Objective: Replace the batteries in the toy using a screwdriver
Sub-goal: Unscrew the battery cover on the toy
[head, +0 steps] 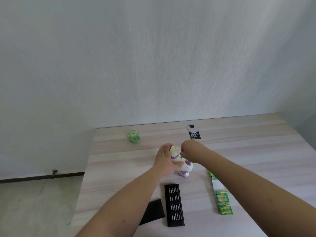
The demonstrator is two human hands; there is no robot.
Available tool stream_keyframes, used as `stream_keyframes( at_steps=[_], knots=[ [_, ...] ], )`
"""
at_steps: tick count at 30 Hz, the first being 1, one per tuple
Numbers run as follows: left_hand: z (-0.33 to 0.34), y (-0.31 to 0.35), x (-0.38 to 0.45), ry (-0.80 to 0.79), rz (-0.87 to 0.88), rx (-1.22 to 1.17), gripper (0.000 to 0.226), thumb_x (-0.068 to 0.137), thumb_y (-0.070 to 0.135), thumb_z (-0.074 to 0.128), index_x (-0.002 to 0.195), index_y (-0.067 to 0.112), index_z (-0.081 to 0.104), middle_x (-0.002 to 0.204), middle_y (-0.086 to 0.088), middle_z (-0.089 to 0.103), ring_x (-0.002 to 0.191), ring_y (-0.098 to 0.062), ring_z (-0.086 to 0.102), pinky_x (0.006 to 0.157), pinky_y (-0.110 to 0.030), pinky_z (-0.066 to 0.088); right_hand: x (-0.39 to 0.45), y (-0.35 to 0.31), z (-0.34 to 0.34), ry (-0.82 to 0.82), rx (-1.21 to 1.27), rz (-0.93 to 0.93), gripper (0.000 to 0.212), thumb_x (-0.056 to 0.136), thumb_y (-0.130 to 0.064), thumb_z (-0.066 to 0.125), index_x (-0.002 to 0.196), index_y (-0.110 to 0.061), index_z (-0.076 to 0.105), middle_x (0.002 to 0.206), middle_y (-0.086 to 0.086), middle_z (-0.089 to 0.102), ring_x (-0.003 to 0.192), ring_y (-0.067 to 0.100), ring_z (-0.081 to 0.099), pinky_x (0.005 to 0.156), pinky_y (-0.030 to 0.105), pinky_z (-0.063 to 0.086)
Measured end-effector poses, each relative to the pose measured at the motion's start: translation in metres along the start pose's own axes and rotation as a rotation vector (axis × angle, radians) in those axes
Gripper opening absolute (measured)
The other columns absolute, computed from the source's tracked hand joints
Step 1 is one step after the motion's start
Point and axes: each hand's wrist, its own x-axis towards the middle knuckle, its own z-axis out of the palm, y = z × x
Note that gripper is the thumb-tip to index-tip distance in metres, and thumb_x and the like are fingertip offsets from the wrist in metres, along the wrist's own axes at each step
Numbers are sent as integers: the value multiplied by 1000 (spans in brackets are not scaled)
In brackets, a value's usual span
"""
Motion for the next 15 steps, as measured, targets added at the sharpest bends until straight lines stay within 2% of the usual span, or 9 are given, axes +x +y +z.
stream_keyframes(
  at_steps=[1,2,3,4,6,9,11,13,15],
  knots=[
    [1,0,0,8,3,7,82,67,49,74,133,14,39,134,2,41,131,-13,33,110,-23,26,-2,-2,1,-1,8,-7,22,84,-19,53,68,-8,63,71,10,71,67,22,59,65,32,51],
    [1,0,1,7,-1,11,81,68,47,76,133,14,40,134,2,41,131,-13,33,110,-22,27,-4,-4,-1,-13,-4,7,18,84,-18,52,74,-7,63,66,10,66,66,24,56,59,31,46],
    [1,-1,1,8,0,11,80,69,45,77,133,14,40,134,2,41,131,-13,33,109,-22,26,-5,-5,-2,-9,-50,-14,13,81,-11,54,89,-8,63,67,10,60,68,25,54,53,30,40],
    [1,-1,1,5,-7,7,80,69,44,77,133,14,40,134,2,41,131,-13,34,109,-21,26,-6,-7,-4,-25,-86,-12,26,77,-3,57,101,-11,61,70,8,52,71,27,53,49,29,35],
    [1,-1,0,6,-16,-1,78,68,46,76,131,15,41,132,3,42,130,-13,34,107,-20,26,-9,-9,-6,6,-128,-34,32,71,4,63,99,-13,58,70,3,40,74,27,51,49,29,33],
    [1,0,0,10,-11,-6,75,65,50,73,126,18,43,129,5,42,127,-12,35,106,-20,28,-7,-10,-5,6,-153,-15,26,67,7,68,73,-10,50,70,2,48,73,25,55,59,27,41],
    [1,0,1,7,-8,5,71,68,47,76,124,19,43,128,5,42,125,-12,36,106,-24,31,-7,-12,-7,27,-132,-12,30,68,7,70,89,-9,58,86,6,61,80,26,61,64,29,46],
    [1,-1,2,13,-6,16,71,68,46,77,124,18,43,127,4,42,124,-13,38,106,-26,33,-6,-12,-8,12,-82,-25,39,66,9,70,99,-8,58,95,8,62,80,26,59,66,32,47],
    [1,-1,2,10,2,25,70,69,46,76,123,17,43,126,4,43,125,-14,38,106,-27,33,-5,-14,-7,-7,-68,8,13,76,-1,64,82,-9,56,81,8,64,73,26,58,63,31,47]
  ],
)
